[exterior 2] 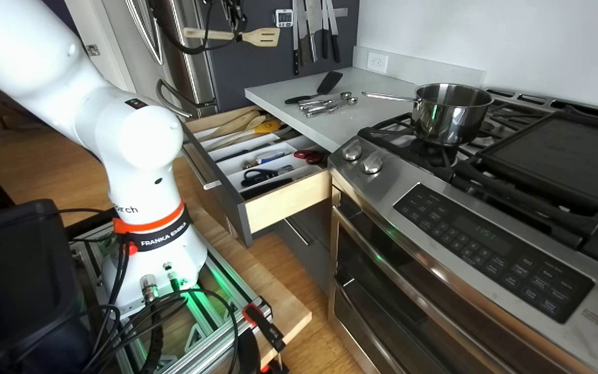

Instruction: Pick up one wooden spoon from the tray in the open drawer and put it on the kitchen counter

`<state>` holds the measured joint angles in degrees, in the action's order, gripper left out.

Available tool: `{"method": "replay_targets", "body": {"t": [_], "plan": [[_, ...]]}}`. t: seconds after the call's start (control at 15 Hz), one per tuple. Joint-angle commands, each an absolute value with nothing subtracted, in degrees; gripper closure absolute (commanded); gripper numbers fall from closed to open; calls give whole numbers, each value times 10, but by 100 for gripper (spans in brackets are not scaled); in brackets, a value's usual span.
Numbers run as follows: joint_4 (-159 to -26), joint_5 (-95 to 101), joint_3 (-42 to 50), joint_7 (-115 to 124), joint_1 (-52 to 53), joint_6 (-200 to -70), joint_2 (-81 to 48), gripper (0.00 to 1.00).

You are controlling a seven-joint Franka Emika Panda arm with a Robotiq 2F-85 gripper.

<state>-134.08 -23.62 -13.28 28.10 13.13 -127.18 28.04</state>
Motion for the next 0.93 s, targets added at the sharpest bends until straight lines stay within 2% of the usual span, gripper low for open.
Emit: {"method": "replay_targets", "body": {"t": [0.0, 0.07, 0.13, 0.47, 0.53, 0.87], "plan": [[-1396, -244, -93, 280, 80, -1315, 342, 97], [-1403, -228, -87, 277, 58, -1339, 345, 97], [-1370, -238, -99, 276, 79, -1304, 321, 89], [-1385, -236, -87, 269, 54, -1326, 331, 89], [-1385, -235, -88, 269, 55, -1326, 331, 97], [-1360, -131, -91, 266, -14, -1397, 256, 97]]}}
